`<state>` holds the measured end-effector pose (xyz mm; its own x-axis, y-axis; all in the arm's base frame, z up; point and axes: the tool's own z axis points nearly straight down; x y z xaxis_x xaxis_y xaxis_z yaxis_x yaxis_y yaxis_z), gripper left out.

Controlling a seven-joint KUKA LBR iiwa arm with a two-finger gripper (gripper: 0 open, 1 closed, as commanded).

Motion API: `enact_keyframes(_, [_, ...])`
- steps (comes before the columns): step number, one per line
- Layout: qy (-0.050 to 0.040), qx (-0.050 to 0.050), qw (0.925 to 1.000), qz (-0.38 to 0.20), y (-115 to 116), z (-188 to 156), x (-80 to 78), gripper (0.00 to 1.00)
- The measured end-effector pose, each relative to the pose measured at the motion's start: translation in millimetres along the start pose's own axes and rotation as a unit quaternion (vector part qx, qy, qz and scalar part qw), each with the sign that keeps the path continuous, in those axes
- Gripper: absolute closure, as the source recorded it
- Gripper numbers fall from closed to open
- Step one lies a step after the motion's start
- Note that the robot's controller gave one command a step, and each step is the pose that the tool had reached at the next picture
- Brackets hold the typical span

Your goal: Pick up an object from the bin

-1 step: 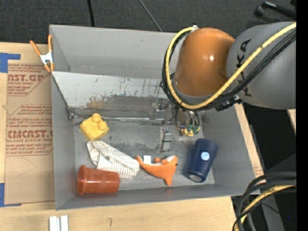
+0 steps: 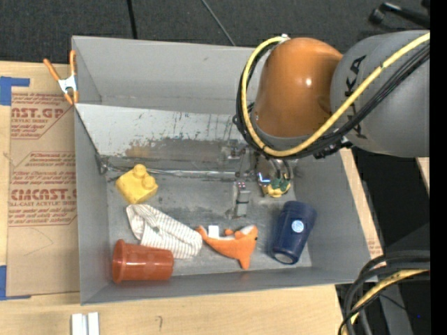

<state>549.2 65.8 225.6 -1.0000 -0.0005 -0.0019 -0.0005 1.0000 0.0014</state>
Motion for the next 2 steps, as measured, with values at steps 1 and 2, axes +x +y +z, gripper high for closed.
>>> enact_keyframes(1, [-0.0009, 0.000, 0.9977, 0.067, 44, 54, 10.2, 0.00])
enact_keyframes(2, [0.0002, 0.001, 0.9992, 0.039, 107, 66, 18.1, 0.00])
